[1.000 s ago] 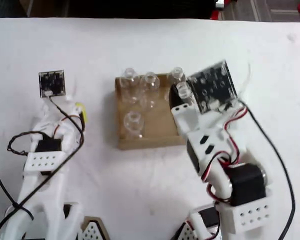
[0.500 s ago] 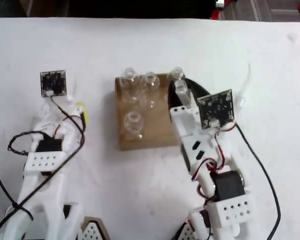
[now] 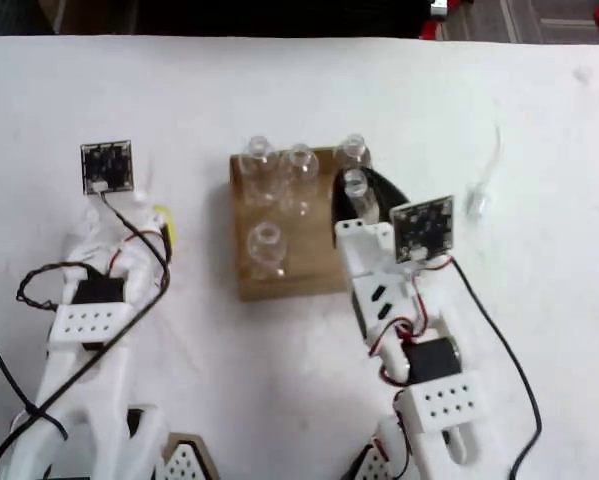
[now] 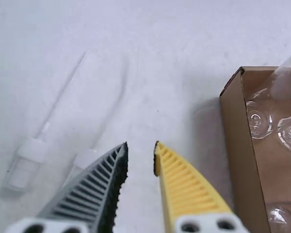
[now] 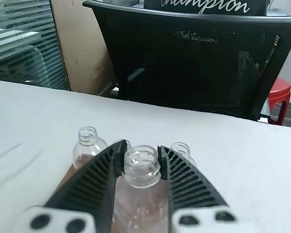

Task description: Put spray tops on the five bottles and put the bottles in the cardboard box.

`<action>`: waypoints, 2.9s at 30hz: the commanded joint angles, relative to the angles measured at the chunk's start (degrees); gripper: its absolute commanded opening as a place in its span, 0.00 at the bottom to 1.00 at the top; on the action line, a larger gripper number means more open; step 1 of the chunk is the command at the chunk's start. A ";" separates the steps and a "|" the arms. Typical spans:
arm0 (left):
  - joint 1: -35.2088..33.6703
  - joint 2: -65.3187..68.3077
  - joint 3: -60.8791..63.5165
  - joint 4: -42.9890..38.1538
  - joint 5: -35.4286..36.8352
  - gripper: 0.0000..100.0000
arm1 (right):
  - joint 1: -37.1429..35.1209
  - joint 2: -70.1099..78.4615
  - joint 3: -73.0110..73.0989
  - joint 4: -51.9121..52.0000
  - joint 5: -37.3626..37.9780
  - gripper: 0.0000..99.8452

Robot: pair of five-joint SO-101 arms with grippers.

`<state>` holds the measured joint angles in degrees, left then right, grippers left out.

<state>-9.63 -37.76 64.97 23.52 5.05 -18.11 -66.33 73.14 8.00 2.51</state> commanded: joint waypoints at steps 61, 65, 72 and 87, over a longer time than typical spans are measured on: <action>0.75 -1.71 -0.79 -1.76 -0.70 0.09 | -0.92 -4.88 7.65 2.77 0.00 0.20; 0.75 -1.71 -0.79 -1.76 -0.70 0.09 | -0.92 -16.84 3.25 16.57 0.00 0.26; 0.22 -1.71 -0.79 -1.49 -0.70 0.09 | 4.26 -27.21 -4.92 31.43 0.00 0.26; -8.40 -1.27 -15.47 16.26 -0.62 0.09 | 21.14 -18.07 9.05 19.65 -4.48 0.26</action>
<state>-14.46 -37.76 61.98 27.12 5.05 -0.79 -86.46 80.09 35.60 1.71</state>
